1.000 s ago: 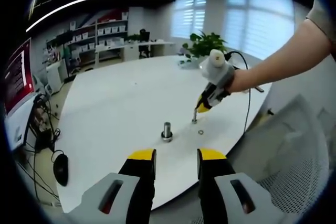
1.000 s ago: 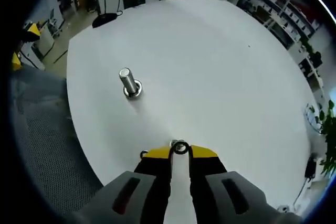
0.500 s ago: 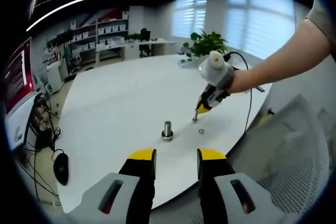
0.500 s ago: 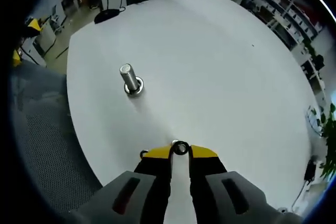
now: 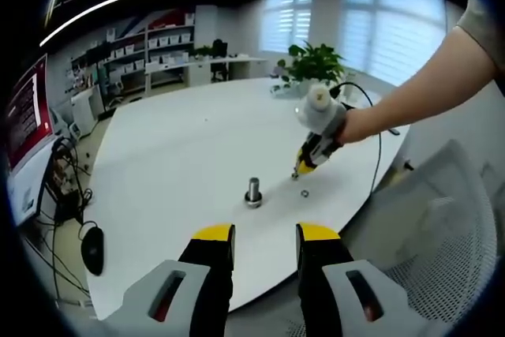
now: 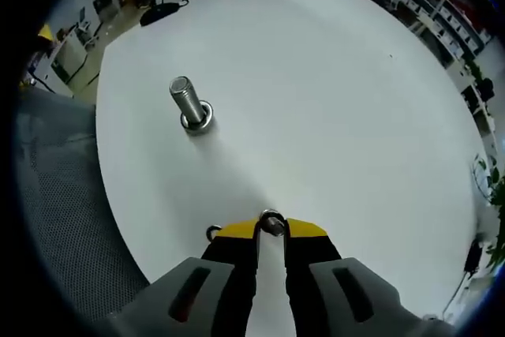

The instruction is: Place the washer onto the threaded stud by aligning its center hole with the stud, sliding it down to the base, and recovering from edge contact or off-axis alignment until the washer reaches the visible bottom stop.

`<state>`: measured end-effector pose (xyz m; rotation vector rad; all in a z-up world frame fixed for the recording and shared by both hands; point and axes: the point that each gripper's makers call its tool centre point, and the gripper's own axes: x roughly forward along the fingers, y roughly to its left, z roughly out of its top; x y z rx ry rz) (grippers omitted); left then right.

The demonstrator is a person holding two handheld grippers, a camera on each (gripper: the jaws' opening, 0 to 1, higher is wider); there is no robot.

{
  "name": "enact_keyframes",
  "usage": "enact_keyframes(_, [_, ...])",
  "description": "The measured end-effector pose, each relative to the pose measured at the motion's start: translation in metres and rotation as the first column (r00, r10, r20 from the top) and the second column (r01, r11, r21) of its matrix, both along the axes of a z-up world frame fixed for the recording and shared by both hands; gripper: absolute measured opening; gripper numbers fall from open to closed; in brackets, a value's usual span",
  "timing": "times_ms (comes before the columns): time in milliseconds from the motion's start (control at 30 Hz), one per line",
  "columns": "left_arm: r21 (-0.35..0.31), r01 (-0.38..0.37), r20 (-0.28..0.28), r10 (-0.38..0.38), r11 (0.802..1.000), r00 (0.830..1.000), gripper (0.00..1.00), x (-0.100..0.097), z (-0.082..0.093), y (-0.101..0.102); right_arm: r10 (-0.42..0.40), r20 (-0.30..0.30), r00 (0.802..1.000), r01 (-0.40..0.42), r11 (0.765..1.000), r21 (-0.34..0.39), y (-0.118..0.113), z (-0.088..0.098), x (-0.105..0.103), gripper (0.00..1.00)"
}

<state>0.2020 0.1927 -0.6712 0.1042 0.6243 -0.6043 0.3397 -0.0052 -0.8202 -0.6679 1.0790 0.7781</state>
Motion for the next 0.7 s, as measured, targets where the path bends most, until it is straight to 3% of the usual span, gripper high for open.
enact_keyframes(200, [0.003,-0.007,-0.006,0.007,1.0,1.0,0.29,0.0,-0.001,0.001,-0.003,-0.016,1.0,0.003,1.0,-0.006,-0.001,-0.01,0.002,0.14])
enact_keyframes(700, [0.01,-0.013,-0.009,0.013,1.0,1.0,0.29,0.0,-0.003,0.003,-0.007,-0.015,1.0,0.007,1.0,0.009,0.001,-0.013,0.005,0.16])
